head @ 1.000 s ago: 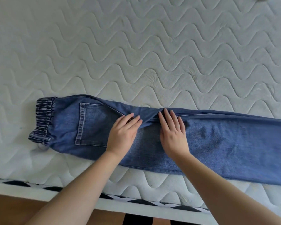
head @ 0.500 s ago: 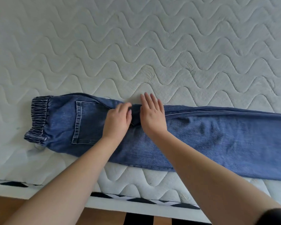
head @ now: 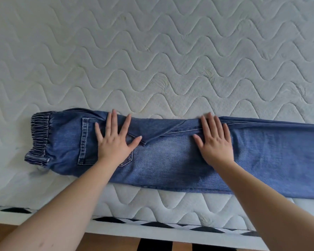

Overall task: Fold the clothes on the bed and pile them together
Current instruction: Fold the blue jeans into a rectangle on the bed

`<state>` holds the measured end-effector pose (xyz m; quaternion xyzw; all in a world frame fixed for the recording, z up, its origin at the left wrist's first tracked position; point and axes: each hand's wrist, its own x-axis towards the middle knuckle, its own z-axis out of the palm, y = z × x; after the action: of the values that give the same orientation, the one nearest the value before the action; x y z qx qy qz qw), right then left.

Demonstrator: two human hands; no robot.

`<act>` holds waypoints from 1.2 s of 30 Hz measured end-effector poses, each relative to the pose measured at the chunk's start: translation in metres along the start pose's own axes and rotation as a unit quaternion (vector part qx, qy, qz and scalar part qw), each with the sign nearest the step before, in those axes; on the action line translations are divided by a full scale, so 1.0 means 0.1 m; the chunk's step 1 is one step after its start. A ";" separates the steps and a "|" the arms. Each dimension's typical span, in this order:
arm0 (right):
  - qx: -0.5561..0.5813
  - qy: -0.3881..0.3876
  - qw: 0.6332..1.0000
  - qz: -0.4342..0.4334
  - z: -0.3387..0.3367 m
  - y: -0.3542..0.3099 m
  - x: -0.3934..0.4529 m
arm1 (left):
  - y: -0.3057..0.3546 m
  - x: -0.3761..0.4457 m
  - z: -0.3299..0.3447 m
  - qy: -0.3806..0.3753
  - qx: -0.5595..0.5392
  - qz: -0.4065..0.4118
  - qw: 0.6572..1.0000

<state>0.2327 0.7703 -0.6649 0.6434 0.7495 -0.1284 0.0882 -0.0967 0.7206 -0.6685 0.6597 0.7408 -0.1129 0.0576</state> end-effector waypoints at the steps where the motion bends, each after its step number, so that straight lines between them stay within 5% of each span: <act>1: 0.001 -0.004 1.000 0.009 -0.02 0.05 -0.01 | -0.03 -0.04 0.00 -0.001 0.008 -0.001 1.000; 6: 0.029 0.008 0.998 0.057 -0.10 -0.09 -0.02 | 0.00 -0.05 -0.12 0.031 -0.017 0.031 0.999; 10: 0.056 0.019 0.998 0.028 -0.18 -0.36 -0.05 | 0.17 -0.08 -0.26 0.071 -0.047 0.153 0.985; 17: 0.100 0.029 0.995 -0.006 -0.31 -0.42 -0.22 | 0.54 -0.13 -0.44 0.061 -0.093 0.203 0.973; 26: 0.149 0.047 0.987 0.048 -0.46 0.49 -0.59 | 1.42 -0.13 -0.71 0.037 -0.127 0.246 0.960; 36: 0.188 0.087 0.960 0.190 -0.49 2.08 -1.01 | 3.29 -0.05 -0.93 -0.034 -0.091 0.378 0.921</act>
<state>0.4557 0.7189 -0.6042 0.7878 0.5803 -0.1915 -0.0768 0.2359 0.7730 -0.6070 0.8781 0.4413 -0.0378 0.1810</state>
